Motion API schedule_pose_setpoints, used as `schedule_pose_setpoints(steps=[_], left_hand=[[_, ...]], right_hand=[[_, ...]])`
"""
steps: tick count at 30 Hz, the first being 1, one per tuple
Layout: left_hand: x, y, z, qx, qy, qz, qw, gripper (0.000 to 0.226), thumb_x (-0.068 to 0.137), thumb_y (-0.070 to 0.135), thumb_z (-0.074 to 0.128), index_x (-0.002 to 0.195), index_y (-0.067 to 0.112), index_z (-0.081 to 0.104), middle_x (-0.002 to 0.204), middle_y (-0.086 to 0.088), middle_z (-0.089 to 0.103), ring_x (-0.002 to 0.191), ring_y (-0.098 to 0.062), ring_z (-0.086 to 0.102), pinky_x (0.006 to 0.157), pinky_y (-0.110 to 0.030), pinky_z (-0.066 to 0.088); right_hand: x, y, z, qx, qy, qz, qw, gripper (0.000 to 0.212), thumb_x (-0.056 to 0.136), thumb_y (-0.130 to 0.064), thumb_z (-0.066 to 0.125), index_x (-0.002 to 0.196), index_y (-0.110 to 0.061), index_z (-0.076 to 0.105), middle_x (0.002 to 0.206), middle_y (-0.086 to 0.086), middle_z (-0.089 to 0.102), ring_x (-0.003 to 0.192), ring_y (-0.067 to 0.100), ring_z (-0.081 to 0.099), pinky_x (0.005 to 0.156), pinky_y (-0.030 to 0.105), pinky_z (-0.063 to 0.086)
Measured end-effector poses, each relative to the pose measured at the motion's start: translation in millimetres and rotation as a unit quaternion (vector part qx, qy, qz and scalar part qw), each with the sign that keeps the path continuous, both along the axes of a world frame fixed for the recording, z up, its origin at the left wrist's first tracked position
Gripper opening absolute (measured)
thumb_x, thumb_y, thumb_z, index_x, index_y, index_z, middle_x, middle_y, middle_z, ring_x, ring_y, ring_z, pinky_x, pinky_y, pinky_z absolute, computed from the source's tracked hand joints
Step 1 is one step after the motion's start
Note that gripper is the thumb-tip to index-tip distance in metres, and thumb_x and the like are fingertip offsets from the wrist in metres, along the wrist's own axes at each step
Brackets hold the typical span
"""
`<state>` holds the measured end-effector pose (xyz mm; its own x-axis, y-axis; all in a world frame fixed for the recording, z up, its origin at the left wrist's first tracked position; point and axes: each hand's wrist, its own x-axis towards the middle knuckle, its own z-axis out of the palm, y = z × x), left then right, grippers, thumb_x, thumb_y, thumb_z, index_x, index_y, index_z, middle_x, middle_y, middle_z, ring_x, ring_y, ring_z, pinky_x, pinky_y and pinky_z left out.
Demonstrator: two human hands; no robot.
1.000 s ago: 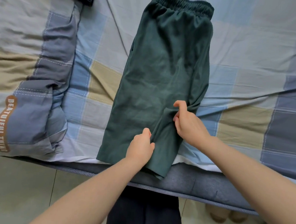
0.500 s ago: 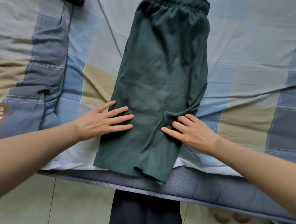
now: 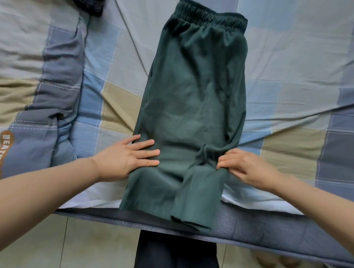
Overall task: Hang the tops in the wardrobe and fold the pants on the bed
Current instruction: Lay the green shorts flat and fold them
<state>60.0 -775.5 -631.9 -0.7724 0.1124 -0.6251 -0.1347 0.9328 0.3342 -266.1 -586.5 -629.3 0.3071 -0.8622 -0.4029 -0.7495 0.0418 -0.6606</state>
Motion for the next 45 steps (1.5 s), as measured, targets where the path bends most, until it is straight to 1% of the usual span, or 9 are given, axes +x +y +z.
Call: schedule_pose_setpoints(steps=[2,7,15,20,23,29,35,41,45], left_hand=[[-1.9,14.3,9.7,0.161,-0.059,0.194,0.966,0.056,0.085,0.010,0.045,0.135,0.034,0.054,0.146,0.012,0.048,0.140,-0.015,0.038,0.117,-0.035,0.024],[-9.1,21.7,26.6,0.427,-0.121,0.672,0.593,0.047,0.099,0.044,0.047,0.101,0.003,0.071,0.093,-0.009,0.073,0.083,-0.024,0.066,0.079,-0.035,0.052],[-1.2,57.8,3.9,0.321,-0.039,0.733,0.598,0.028,0.095,0.027,0.062,0.084,0.001,0.067,0.081,-0.003,0.066,0.078,-0.013,0.056,0.076,-0.032,0.043],[11.7,72.2,3.4,0.343,-0.058,0.749,0.564,0.032,0.096,0.022,0.059,0.077,-0.003,0.068,0.077,0.004,0.067,0.074,-0.005,0.058,0.074,-0.023,0.042],[24.9,82.4,5.3,0.370,-0.091,0.765,0.518,0.027,0.094,0.020,0.061,0.086,-0.003,0.071,0.092,-0.003,0.074,0.088,-0.010,0.066,0.090,-0.024,0.047],[20.4,93.1,10.6,0.347,-0.051,0.758,0.551,0.007,0.089,0.006,0.068,0.093,0.007,0.072,0.092,0.004,0.077,0.085,-0.004,0.070,0.074,-0.010,0.050],[20.9,93.6,3.6,0.318,-0.091,0.745,0.579,0.032,0.094,0.017,0.063,0.091,-0.015,0.065,0.081,-0.006,0.064,0.077,-0.011,0.056,0.070,-0.019,0.048],[20.8,77.1,8.7,0.167,-0.032,0.640,0.750,0.014,0.082,0.018,0.075,0.084,0.015,0.062,0.078,0.011,0.064,0.069,-0.007,0.056,0.072,-0.032,0.046],[24.4,45.1,11.6,-0.110,0.254,0.284,0.918,0.042,0.082,0.013,0.051,0.124,0.017,0.050,0.121,-0.007,0.051,0.106,-0.030,0.050,0.087,-0.048,0.049]], right_hand=[[-1.4,13.3,6.4,0.150,-0.082,-0.142,0.975,0.025,0.090,-0.005,0.061,0.098,-0.025,0.074,0.102,-0.015,0.071,0.099,0.008,0.064,0.090,0.022,0.047],[0.5,51.6,8.7,0.328,-0.284,-0.529,0.729,0.019,0.094,-0.003,0.052,0.103,0.003,0.068,0.094,0.008,0.073,0.090,0.021,0.065,0.087,0.028,0.052],[32.1,43.0,13.1,0.271,-0.209,-0.517,0.785,0.015,0.094,-0.028,0.059,0.083,-0.020,0.065,0.068,-0.019,0.067,0.058,-0.006,0.056,0.049,0.003,0.037],[22.2,39.7,14.2,0.317,-0.198,-0.567,0.734,0.050,0.095,-0.038,0.054,0.107,0.010,0.058,0.114,0.024,0.063,0.107,0.036,0.060,0.097,0.051,0.045],[19.1,48.0,17.1,0.354,-0.220,-0.549,0.725,0.045,0.094,-0.035,0.056,0.103,0.009,0.063,0.111,0.012,0.069,0.105,0.019,0.065,0.095,0.040,0.050],[6.8,58.1,23.6,0.421,-0.293,-0.486,0.708,0.024,0.086,-0.025,0.066,0.110,-0.026,0.069,0.116,-0.016,0.067,0.110,0.000,0.058,0.096,0.036,0.043],[0.3,66.7,15.3,0.422,-0.237,-0.473,0.737,0.032,0.093,-0.019,0.060,0.103,0.011,0.058,0.098,0.009,0.057,0.093,0.015,0.053,0.097,0.033,0.046],[5.5,61.7,29.1,0.167,0.235,-0.165,0.943,0.016,0.093,-0.021,0.058,0.095,-0.007,0.064,0.097,0.010,0.065,0.092,0.030,0.058,0.077,0.037,0.044],[-4.5,42.5,36.9,-0.159,0.338,-0.010,0.928,0.053,0.091,0.004,0.023,0.133,-0.007,0.054,0.139,0.020,0.050,0.127,0.040,0.049,0.100,0.050,0.041]])
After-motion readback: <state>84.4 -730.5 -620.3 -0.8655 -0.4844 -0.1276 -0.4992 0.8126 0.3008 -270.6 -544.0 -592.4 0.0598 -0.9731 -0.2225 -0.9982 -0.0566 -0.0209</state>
